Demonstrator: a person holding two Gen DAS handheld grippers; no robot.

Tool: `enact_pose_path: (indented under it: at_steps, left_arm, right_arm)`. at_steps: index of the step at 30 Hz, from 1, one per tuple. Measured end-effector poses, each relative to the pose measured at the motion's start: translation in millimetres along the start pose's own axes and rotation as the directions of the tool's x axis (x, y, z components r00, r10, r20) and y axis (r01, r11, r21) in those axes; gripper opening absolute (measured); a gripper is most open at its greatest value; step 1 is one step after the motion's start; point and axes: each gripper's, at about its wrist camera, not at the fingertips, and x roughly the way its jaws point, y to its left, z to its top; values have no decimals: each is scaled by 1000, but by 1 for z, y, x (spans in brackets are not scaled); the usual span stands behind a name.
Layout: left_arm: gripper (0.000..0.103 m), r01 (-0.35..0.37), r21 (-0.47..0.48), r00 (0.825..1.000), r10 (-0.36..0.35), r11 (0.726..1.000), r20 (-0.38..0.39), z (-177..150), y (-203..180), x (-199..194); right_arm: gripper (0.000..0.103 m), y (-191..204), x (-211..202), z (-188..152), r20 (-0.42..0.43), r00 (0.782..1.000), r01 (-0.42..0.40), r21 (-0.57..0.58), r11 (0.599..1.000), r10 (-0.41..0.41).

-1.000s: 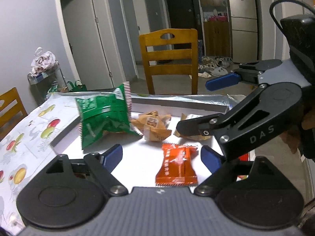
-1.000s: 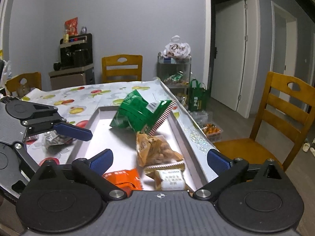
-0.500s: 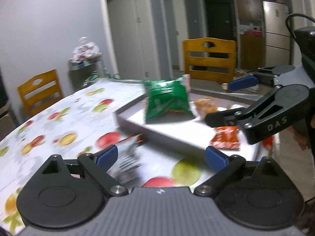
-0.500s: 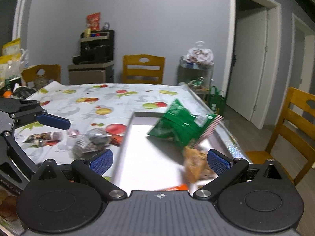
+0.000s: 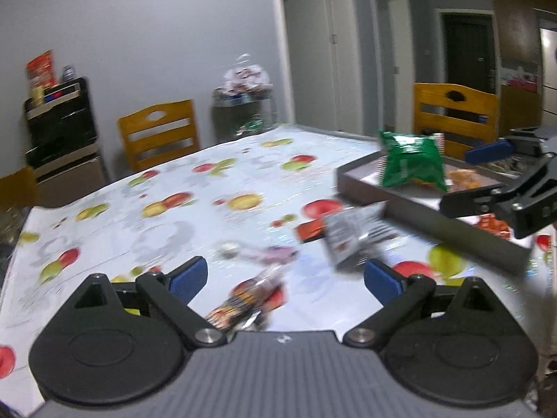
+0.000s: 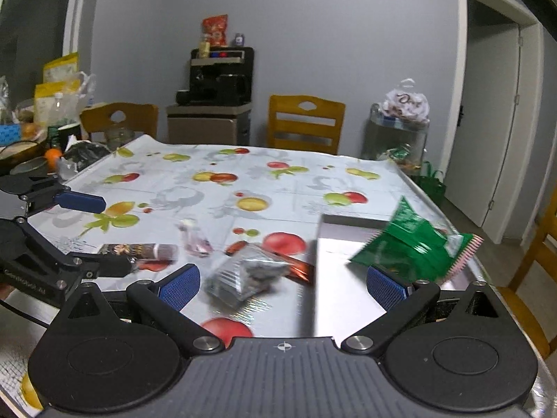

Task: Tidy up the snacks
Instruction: 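Open the left gripper over the tray and move both grippers to the table snacks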

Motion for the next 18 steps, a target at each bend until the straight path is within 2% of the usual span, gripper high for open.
enact_pose_path:
  at_steps: [6,12,15,18]
  left_arm:
    - [98,-49,-48,999,48,998,-25,-6,26,7]
    - [98,-17,13,997,18,1000,-79,9,31,39]
    - [98,-15,-15,995,14,1000,-99,2,38,52]
    - [98,3,-66,996,-9,998,-84,-10,50,54]
  right_arm:
    - [103,20,20,4,-35,998,-43,8,999,43]
    - [103,31,34,10,-50,998,-48,25,999,49]
    - [103,35,37,8,-64,997,-48,25,999,49]
    - [103,44,41,7,-80,992,-94,8,996,95]
